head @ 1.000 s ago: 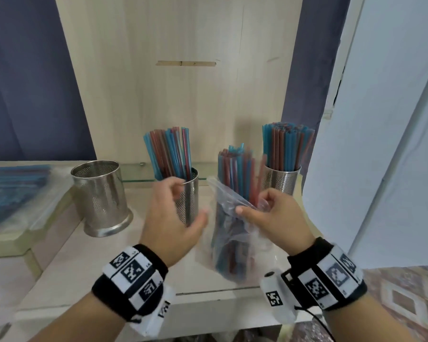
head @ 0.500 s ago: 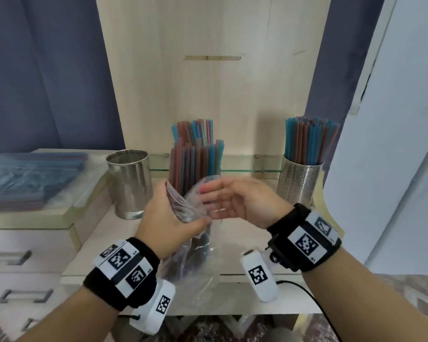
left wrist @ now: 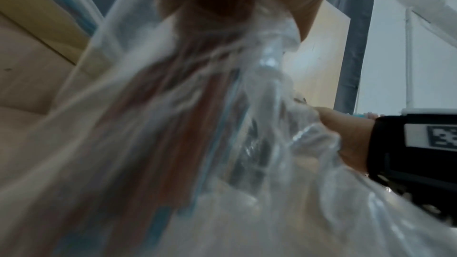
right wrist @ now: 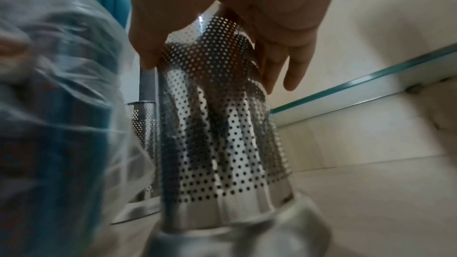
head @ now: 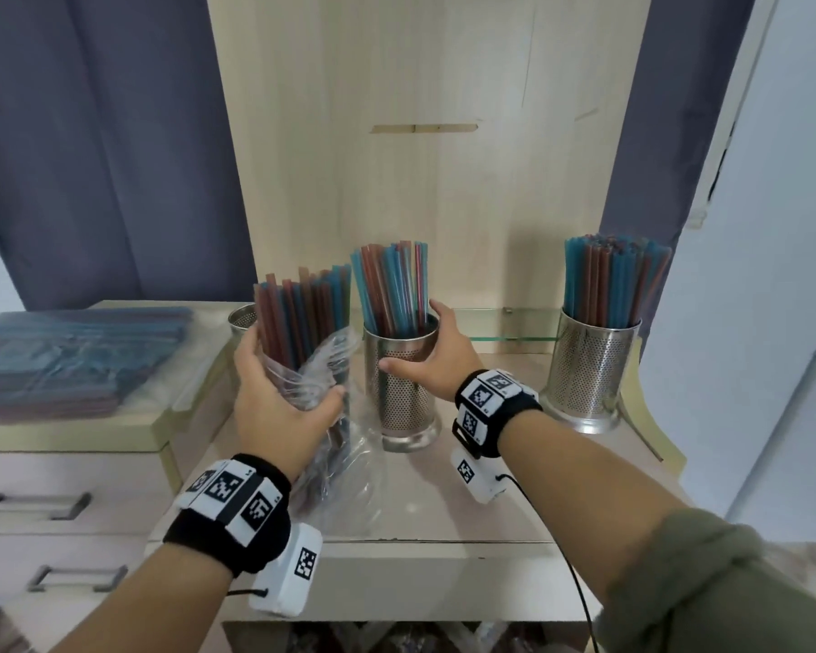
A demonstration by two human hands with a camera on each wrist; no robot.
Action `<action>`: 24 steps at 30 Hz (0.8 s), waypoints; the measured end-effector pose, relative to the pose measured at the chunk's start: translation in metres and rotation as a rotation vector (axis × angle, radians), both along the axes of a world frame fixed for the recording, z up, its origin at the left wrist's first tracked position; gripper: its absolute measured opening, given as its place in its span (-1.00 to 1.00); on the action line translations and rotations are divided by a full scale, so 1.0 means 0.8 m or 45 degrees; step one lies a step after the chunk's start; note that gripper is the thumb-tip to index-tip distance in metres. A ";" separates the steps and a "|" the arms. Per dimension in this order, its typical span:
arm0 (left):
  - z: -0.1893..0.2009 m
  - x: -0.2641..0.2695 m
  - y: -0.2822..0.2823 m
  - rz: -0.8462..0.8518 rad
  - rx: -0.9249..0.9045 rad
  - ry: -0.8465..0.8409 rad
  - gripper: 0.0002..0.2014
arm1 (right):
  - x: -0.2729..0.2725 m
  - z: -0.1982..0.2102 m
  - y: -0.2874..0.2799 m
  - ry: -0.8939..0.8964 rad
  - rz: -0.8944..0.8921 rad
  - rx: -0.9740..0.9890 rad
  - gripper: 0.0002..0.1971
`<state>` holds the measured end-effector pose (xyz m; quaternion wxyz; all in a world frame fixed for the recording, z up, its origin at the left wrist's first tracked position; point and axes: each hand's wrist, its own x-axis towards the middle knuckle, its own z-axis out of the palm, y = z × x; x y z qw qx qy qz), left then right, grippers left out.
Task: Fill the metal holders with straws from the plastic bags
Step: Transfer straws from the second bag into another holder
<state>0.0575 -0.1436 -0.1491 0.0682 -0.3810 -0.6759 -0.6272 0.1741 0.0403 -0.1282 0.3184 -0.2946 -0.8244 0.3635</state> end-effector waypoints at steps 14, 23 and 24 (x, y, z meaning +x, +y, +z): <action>0.018 -0.021 0.113 -0.088 -0.166 0.046 -0.10 | 0.095 -0.012 0.056 -0.056 -0.189 0.165 0.13; 0.018 -0.026 0.162 -0.057 -0.422 0.014 -0.14 | 0.077 -0.038 0.065 0.141 -0.191 0.085 0.06; 0.015 -0.027 0.163 -0.038 -0.450 0.028 -0.15 | 0.077 -0.038 0.066 0.150 -0.182 0.086 0.06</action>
